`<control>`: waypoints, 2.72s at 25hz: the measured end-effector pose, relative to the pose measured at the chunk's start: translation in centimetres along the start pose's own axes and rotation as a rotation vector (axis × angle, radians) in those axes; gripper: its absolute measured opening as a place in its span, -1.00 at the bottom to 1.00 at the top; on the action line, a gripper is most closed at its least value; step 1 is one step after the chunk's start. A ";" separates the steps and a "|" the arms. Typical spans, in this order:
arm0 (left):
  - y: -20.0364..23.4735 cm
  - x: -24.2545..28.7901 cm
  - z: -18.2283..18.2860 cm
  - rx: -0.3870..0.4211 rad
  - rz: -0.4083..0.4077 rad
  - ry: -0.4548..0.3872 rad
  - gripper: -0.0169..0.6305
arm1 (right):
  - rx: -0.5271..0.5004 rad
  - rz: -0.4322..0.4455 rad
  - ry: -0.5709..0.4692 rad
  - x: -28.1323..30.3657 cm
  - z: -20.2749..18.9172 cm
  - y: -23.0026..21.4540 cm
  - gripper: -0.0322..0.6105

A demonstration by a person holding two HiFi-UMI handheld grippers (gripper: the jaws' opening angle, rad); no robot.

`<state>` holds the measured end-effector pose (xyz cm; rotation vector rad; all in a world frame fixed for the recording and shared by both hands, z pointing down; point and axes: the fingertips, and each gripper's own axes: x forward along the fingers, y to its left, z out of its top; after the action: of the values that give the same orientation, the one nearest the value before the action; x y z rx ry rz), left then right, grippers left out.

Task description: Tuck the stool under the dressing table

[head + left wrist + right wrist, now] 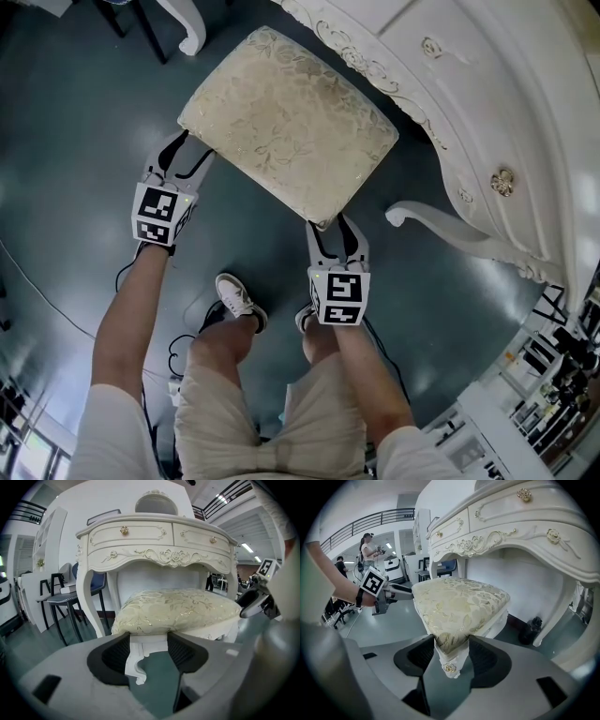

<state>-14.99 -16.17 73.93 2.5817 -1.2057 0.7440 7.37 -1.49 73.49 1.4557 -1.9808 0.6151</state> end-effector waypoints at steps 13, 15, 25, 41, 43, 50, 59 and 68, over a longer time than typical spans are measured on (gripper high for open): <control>0.4 2.4 1.6 0.006 -0.015 0.009 -0.18 | -0.003 -0.006 -0.011 1.2 1.3 -2.1 -0.15; 0.4 2.8 1.8 0.005 -0.014 0.008 -0.18 | -0.002 -0.007 -0.013 1.5 1.6 -2.5 -0.15; 0.9 5.3 3.3 -0.029 -0.003 0.003 -0.21 | -0.003 -0.028 -0.028 2.8 3.2 -4.7 -0.15; 2.0 9.4 6.0 0.027 -0.027 0.020 -0.20 | -0.004 -0.063 -0.055 5.0 5.6 -7.8 -0.13; 2.0 10.0 6.3 0.028 -0.030 0.022 -0.20 | -0.010 -0.070 -0.057 5.2 5.9 -8.4 -0.13; 2.0 11.1 7.0 0.021 -0.023 0.030 -0.20 | -0.019 -0.084 -0.063 5.7 6.6 -9.6 -0.13; 2.3 12.0 7.7 0.042 -0.013 0.052 -0.19 | -0.011 -0.089 -0.069 6.3 7.3 -10.2 -0.13; 2.6 13.3 8.5 0.061 -0.008 0.065 -0.19 | 0.000 -0.102 -0.069 6.9 8.0 -11.2 -0.13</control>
<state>-6.71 -29.87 73.45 2.5879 -1.1706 0.8687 15.04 -14.84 72.80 1.5866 -1.9442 0.5267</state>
